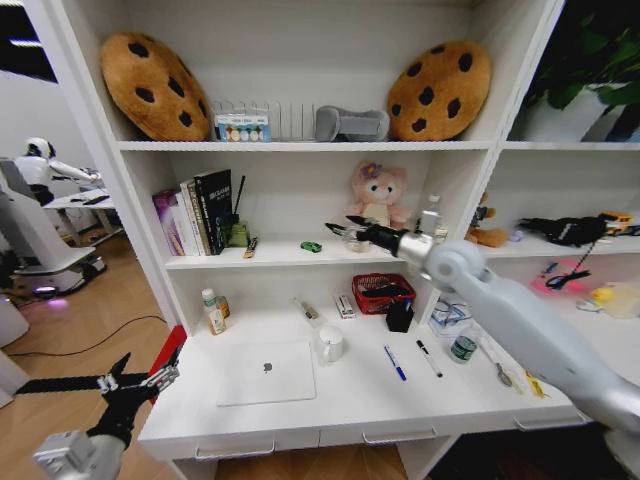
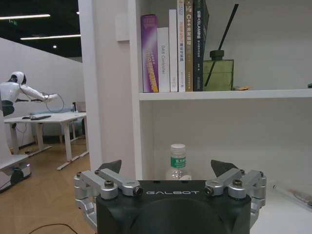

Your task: Organize the objects on the table.

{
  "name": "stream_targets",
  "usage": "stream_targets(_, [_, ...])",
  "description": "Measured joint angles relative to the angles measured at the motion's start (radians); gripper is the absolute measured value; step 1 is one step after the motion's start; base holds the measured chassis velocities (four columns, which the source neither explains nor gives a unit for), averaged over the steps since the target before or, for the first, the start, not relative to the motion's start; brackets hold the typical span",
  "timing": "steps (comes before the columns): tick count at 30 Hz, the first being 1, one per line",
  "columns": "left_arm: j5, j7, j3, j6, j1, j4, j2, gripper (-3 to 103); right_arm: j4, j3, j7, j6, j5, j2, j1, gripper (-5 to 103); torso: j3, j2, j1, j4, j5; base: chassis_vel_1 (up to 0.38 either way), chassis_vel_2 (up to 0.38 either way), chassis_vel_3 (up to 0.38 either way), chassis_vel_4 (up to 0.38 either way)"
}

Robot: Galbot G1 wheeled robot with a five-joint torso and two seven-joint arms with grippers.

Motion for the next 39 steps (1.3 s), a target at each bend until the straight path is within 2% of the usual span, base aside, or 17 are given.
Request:
stream_targets(2, [0.000, 0.000, 0.000, 0.000, 0.000, 0.000, 0.000, 100, 0.087, 0.226, 0.003, 0.012, -0.087, -0.017, -0.250, 100, 0.000, 0.000, 0.000, 0.0000, -0.0005, 0.000, 0.000, 0.000, 0.000])
stream_targets(3, [0.000, 0.000, 0.000, 0.000, 0.000, 0.000, 0.000, 100, 0.087, 0.226, 0.003, 0.012, -0.087, -0.017, -0.250, 100, 0.000, 0.000, 0.000, 0.0000, -0.0005, 0.000, 0.000, 0.000, 0.000])
stream_targets(4, [0.000, 0.000, 0.000, 0.000, 0.000, 0.000, 0.000, 100, 0.128, 0.345, 0.012, 0.018, -0.129, -0.006, -0.382, 100, 0.000, 0.000, 0.000, 0.0003, -0.0001, 0.000, 0.000, 0.000, 0.000])
stream_targets(5, [0.000, 0.000, 0.000, 0.000, 0.000, 0.000, 0.000, 100, 0.153, 0.443, 0.010, 0.038, -0.180, 0.015, -0.489, 100, 0.000, 0.000, 0.000, 0.0010, -0.0009, 0.000, 0.000, 0.000, 0.000])
stream_targets(6, [0.000, 0.000, 0.000, 0.000, 0.000, 0.000, 0.000, 100, 0.167, 0.565, -0.022, 0.084, -0.274, 0.065, -0.644, 100, 0.000, 0.000, 0.000, 0.0011, -0.0015, 0.000, 0.000, 0.000, 0.000])
stream_targets(7, [0.000, 0.000, 0.000, 0.000, 0.000, 0.000, 0.000, 100, 0.168, 0.634, -0.044, 0.111, -0.340, 0.117, -0.755, 100, 0.000, 0.000, 0.000, 0.0009, -0.0011, 0.000, 0.000, 0.000, 0.000])
stream_targets(8, [0.000, 0.000, 0.000, 0.000, 0.000, 0.000, 0.000, 100, 0.168, 0.634, -0.044, 0.111, -0.340, 0.117, -0.755, 100, 0.000, 0.000, 0.000, 0.0009, -0.0011, 0.000, 0.000, 0.000, 0.000])
stream_targets(10, [0.000, 0.000, 0.000, 0.000, 0.000, 0.000, 0.000, 100, 0.158, 0.701, -0.053, 0.134, -0.401, 0.221, -0.924, 100, 0.000, 0.000, 0.000, -0.0001, 0.0005, 0.000, 0.000, 0.000, 0.000])
stream_targets(11, [0.000, 0.000, 0.000, 0.000, 0.000, 0.000, 0.000, 100, 0.146, 0.711, -0.040, 0.133, -0.417, 0.268, -0.990, 100, 0.000, 0.000, 0.000, -0.0002, 0.0000, 0.000, 0.000, 0.000, 0.000])
stream_targets(13, [0.000, 0.000, 0.000, 0.000, 0.000, 0.000, 0.000, 100, 0.105, 0.702, -0.009, 0.121, -0.446, 0.332, -1.074, 100, 0.000, 0.000, 0.000, 0.0000, -0.0010, 0.000, 0.000, 0.000, 0.000])
stream_targets(16, [0.000, 0.000, 0.000, 0.000, 0.000, 0.000, 0.000, 100, 0.076, 0.674, 0.028, 0.100, -0.448, 0.362, -1.096, 100, 0.000, 0.000, 0.000, 0.0001, -0.0005, 0.000, 0.000, 0.000, 0.000])
stream_targets(19, [0.000, 0.000, 0.000, 0.000, 0.000, 0.000, 0.000, 100, 0.035, 0.560, 0.166, -0.001, -0.355, 0.395, -1.036, 100, 0.000, 0.000, 0.000, 0.0015, -0.0008, 0.000, 0.000, 0.000, 0.000])
stream_targets(20, [0.000, 0.000, 0.000, 0.000, 0.000, 0.000, 0.000, 100, 0.035, 0.560, 0.166, -0.001, -0.355, 0.395, -1.036, 100, 0.000, 0.000, 0.000, 0.0015, -0.0008, 0.000, 0.000, 0.000, 0.000])
stream_targets(23, [0.000, 0.000, 0.000, 0.000, 0.000, 0.000, 0.000, 100, -0.016, 0.451, 0.276, -0.065, -0.260, 0.391, -0.935, 100, 0.000, 0.000, 0.000, 0.0012, -0.0009, 0.000, 0.000, 0.000, 0.000])
stream_targets(26, [0.000, 0.000, 0.000, 0.000, 0.000, 0.000, 0.000, 100, -0.059, 0.401, 0.306, -0.080, -0.248, 0.383, -0.880, 100, 0.000, 0.000, 0.000, 0.0007, -0.0008, 0.000, 0.000, 0.000, 0.000])
stream_targets(35, [0.000, 0.000, 0.000, 0.000, 0.000, 0.000, 0.000, 100, -0.187, 0.253, 0.310, -0.103, -0.259, 0.341, -0.726, 100, 0.000, 0.000, 0.000, 0.0006, -0.0007, 0.000, 0.000, 0.000, 0.000])
stream_targets(39, [0.000, 0.000, 0.000, 0.000, 0.000, 0.000, 0.000, 100, -0.208, 0.222, 0.307, -0.105, -0.258, 0.329, -0.687, 100, 0.000, 0.000, 0.000, 0.0008, -0.0008, 0.000, 0.000, 0.000, 0.000])
